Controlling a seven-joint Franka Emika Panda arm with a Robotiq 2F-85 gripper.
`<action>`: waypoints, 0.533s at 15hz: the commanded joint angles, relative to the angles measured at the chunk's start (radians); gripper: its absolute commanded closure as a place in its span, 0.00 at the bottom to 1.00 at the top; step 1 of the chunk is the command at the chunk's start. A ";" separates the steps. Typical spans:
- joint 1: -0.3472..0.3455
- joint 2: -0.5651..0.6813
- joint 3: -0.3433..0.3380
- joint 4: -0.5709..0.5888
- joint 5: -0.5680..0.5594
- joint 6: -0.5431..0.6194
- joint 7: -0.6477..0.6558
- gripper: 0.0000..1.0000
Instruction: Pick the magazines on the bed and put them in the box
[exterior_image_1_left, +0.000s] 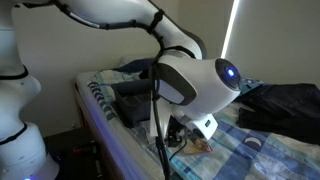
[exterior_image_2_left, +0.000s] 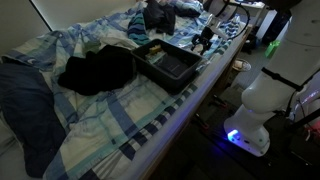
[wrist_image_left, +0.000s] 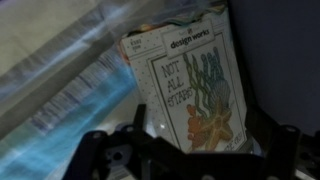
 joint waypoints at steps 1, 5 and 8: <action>-0.018 0.018 0.012 0.013 -0.006 -0.006 -0.030 0.00; -0.025 0.032 0.011 0.009 -0.012 0.002 -0.053 0.00; -0.030 0.041 0.014 0.009 -0.004 -0.002 -0.058 0.00</action>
